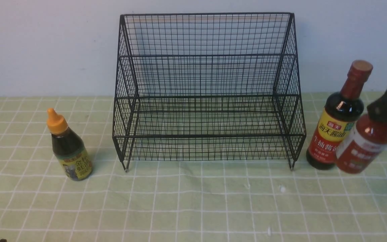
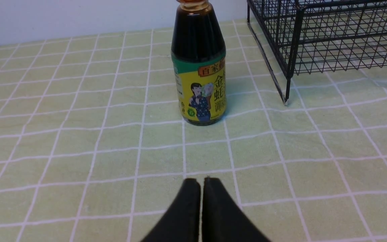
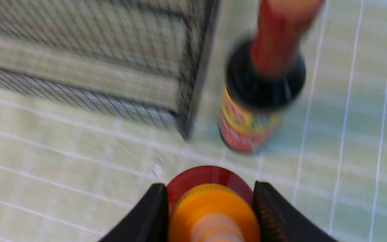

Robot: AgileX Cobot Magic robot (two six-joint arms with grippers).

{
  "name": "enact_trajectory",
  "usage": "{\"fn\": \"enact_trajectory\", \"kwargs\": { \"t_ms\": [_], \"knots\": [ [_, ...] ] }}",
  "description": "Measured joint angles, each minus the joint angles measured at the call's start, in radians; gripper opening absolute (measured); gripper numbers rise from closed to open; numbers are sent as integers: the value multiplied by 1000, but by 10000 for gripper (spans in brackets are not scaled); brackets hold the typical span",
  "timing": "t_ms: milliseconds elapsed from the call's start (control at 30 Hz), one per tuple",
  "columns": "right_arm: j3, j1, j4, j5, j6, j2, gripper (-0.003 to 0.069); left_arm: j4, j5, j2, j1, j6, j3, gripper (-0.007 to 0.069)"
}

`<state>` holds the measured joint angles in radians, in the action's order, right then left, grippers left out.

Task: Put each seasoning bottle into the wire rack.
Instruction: Use the right arm to put the condiment bottle back on the shelf

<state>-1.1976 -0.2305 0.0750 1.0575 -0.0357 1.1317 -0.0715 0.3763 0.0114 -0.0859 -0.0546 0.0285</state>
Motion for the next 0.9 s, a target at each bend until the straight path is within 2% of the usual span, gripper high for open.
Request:
{"fn": "enact_trajectory", "kwargs": {
  "t_ms": [167, 400, 467, 900],
  "knots": [
    [-195, -73, 74, 35, -50, 16, 295, 0, 0, 0, 0, 0, 0, -6],
    [-341, -192, 69, 0, -59, 187, 295, 0, 0, 0, 0, 0, 0, -6],
    [-391, -231, 33, -29, -57, 289, 295, 0, 0, 0, 0, 0, 0, -6],
    [-459, -248, -116, -64, -22, 589, 295, 0, 1, 0, 0, 0, 0, -6]
  ]
}}
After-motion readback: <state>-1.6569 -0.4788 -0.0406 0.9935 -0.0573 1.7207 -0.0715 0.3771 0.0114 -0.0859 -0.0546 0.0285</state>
